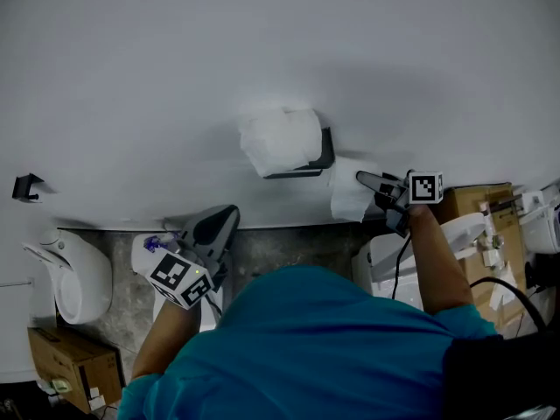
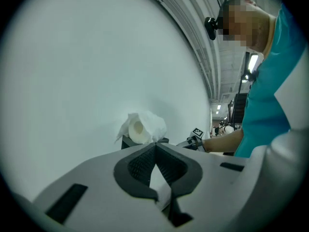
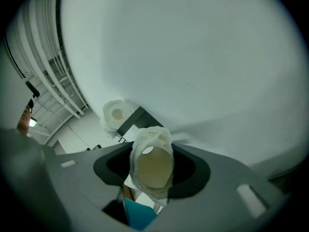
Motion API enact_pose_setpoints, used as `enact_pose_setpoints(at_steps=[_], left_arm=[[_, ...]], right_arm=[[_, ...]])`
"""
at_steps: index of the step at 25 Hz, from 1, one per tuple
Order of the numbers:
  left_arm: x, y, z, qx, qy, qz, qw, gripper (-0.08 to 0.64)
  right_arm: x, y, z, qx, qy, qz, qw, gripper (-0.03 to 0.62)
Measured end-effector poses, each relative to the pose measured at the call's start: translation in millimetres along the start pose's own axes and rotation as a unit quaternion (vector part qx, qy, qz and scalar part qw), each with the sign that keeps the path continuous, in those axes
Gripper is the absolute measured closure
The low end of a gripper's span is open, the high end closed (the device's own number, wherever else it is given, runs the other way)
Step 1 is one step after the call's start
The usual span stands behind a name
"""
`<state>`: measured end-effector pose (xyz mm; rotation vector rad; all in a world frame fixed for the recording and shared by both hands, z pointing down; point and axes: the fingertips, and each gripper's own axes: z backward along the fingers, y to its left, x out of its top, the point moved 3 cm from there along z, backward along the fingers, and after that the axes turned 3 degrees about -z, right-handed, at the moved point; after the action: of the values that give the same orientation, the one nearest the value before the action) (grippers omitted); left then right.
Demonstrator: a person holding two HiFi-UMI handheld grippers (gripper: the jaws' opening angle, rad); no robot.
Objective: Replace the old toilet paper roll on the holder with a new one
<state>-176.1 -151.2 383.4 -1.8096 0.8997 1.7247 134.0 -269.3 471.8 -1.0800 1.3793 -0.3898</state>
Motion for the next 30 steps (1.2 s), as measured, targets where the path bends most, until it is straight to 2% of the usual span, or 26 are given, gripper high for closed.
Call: enact_pose_setpoints(at_steps=[4, 7, 9, 10, 11, 12, 14, 16, 20, 22, 27, 30], left_arm=[[24, 2, -8, 0.014, 0.021, -0.074, 0.9969, 0.551], [47, -1, -15, 0.016, 0.045, -0.132, 0.9901, 0.551], [66, -7, -22, 0.013, 0.057, -0.162, 0.9851, 0.549], [75, -11, -27, 0.008, 0.062, -0.176, 0.9824, 0.535], [83, -15, -32, 0.001, 0.067, -0.191, 0.9794, 0.482], [88, -19, -37, -0.008, 0.075, -0.205, 0.9758, 0.43], [93, -24, -52, -0.022, 0.103, -0.238, 0.9656, 0.378], [93, -28, -68, -0.03, 0.144, -0.279, 0.9489, 0.318], [93, -28, -100, -0.027, 0.228, -0.364, 0.9026, 0.228], [93, -27, -114, -0.028, 0.262, -0.394, 0.8803, 0.194], [84, -29, -141, -0.049, 0.346, -0.44, 0.8275, 0.102], [77, -20, -144, -0.057, 0.381, -0.453, 0.8039, 0.078]], right_arm=[[-3, 1, 17, -0.003, 0.001, 0.012, 1.0, 0.396], [-4, 0, 27, 0.0, 0.005, 0.014, 1.0, 0.394], [-7, -5, 35, -0.015, 0.007, -0.004, 1.0, 0.396], [-10, -9, 41, -0.032, 0.007, -0.019, 0.999, 0.396], [-12, -10, 45, -0.039, 0.009, -0.025, 0.999, 0.396], [-11, -7, 44, -0.024, 0.012, -0.012, 1.0, 0.396], [-7, -4, 42, 0.007, 0.019, 0.014, 1.0, 0.396], [-7, -7, 44, 0.012, 0.024, 0.013, 1.0, 0.396], [-8, -10, 48, 0.027, 0.031, 0.014, 0.999, 0.394], [-9, -9, 49, 0.036, 0.035, 0.018, 0.999, 0.396], [-10, -16, 59, 0.031, 0.038, 0.011, 0.999, 0.394], [-10, -14, 57, 0.035, 0.036, 0.012, 0.999, 0.396]])
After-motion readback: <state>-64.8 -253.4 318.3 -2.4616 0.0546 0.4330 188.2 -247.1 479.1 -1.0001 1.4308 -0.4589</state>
